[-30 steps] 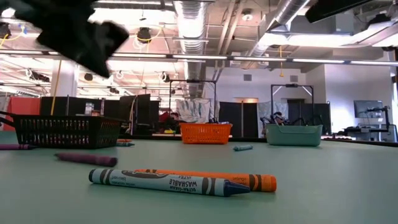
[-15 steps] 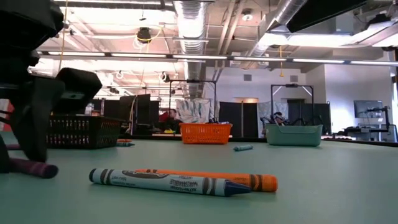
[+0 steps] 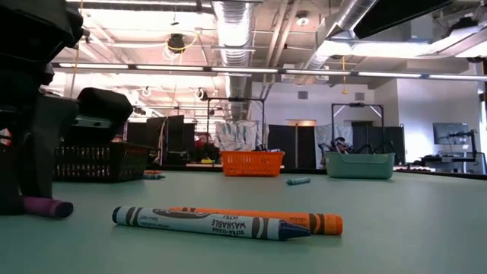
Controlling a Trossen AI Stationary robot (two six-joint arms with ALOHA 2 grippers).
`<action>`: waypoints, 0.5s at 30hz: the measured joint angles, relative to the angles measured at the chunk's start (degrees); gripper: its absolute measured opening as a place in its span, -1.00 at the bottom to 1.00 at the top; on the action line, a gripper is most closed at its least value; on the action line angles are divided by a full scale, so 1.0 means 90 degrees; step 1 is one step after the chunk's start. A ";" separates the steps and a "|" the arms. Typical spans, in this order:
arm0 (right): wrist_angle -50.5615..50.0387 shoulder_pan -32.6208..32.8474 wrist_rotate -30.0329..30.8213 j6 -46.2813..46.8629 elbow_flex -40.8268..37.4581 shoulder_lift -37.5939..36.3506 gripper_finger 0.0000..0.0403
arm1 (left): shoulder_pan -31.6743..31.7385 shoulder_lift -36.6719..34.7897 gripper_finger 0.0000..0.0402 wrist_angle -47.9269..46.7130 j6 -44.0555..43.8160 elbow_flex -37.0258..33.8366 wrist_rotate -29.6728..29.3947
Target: Sort crayons
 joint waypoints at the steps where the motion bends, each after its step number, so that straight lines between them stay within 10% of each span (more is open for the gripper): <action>1: -0.0002 0.0000 0.0000 0.0000 0.0000 0.0000 -0.64 | 0.0035 0.0000 -0.92 -0.0001 -0.0002 0.0000 0.0052; 15: 0.0012 0.0000 0.0000 0.0001 -0.0002 0.0000 -0.64 | 0.0228 -0.1169 -0.93 -0.0506 0.0636 -0.0090 -0.0531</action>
